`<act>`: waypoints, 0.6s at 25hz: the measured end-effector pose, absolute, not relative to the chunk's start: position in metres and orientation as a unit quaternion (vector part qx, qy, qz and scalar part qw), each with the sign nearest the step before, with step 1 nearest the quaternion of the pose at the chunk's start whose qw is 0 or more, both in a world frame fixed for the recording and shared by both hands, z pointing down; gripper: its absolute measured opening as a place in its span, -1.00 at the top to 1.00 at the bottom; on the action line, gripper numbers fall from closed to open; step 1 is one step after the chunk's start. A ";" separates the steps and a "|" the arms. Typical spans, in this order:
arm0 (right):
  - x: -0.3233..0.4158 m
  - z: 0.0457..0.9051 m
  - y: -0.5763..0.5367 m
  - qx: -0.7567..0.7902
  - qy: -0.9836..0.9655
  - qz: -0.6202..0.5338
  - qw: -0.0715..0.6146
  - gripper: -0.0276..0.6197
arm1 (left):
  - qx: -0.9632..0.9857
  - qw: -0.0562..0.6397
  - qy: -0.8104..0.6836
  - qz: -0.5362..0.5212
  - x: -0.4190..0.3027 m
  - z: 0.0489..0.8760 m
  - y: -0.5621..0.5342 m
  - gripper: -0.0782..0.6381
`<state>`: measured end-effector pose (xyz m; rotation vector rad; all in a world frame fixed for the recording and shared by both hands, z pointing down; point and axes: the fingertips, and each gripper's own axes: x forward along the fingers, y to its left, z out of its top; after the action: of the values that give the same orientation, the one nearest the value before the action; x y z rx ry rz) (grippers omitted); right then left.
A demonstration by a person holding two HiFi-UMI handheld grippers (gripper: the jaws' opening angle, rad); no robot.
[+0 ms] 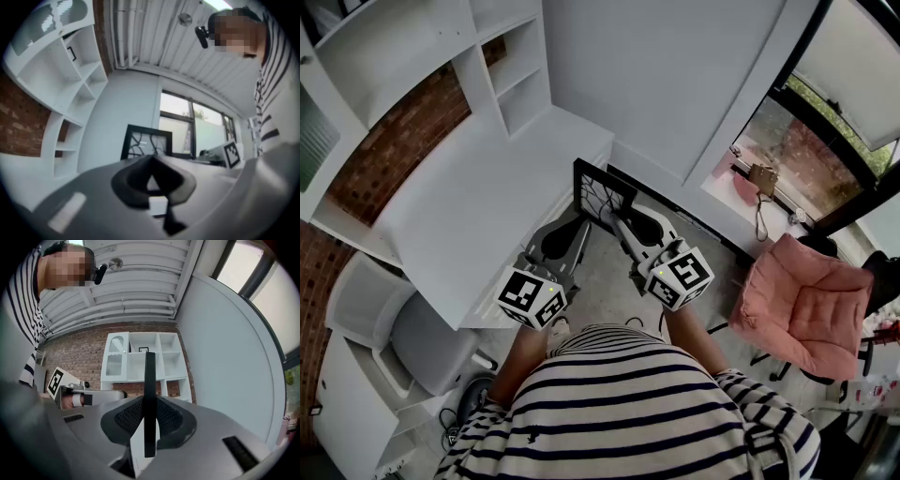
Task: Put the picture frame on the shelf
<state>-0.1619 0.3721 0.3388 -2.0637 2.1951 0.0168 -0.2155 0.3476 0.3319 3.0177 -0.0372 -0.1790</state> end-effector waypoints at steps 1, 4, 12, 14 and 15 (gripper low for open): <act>-0.162 0.339 0.371 -0.683 0.728 0.006 0.063 0.70 | 0.996 0.060 -0.013 -0.060 -0.215 0.332 0.347 0.76; -0.163 0.339 0.371 -0.682 0.729 0.006 0.060 0.70 | 0.996 0.061 -0.011 -0.058 -0.213 0.332 0.347 0.76; -0.162 0.338 0.372 -0.683 0.728 0.014 0.051 0.70 | 0.997 0.057 -0.001 -0.056 -0.208 0.333 0.349 0.76; -0.162 0.337 0.372 -0.685 0.727 0.016 0.049 0.70 | 0.997 0.056 0.002 -0.056 -0.208 0.334 0.349 0.76; -0.162 0.338 0.372 -0.685 0.727 0.016 0.049 0.70 | 0.997 0.056 0.003 -0.055 -0.208 0.334 0.349 0.76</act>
<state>-0.1615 0.3715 0.3375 -2.0882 2.2150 0.0486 -0.2082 0.3489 0.3345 3.0248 0.0085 -0.1658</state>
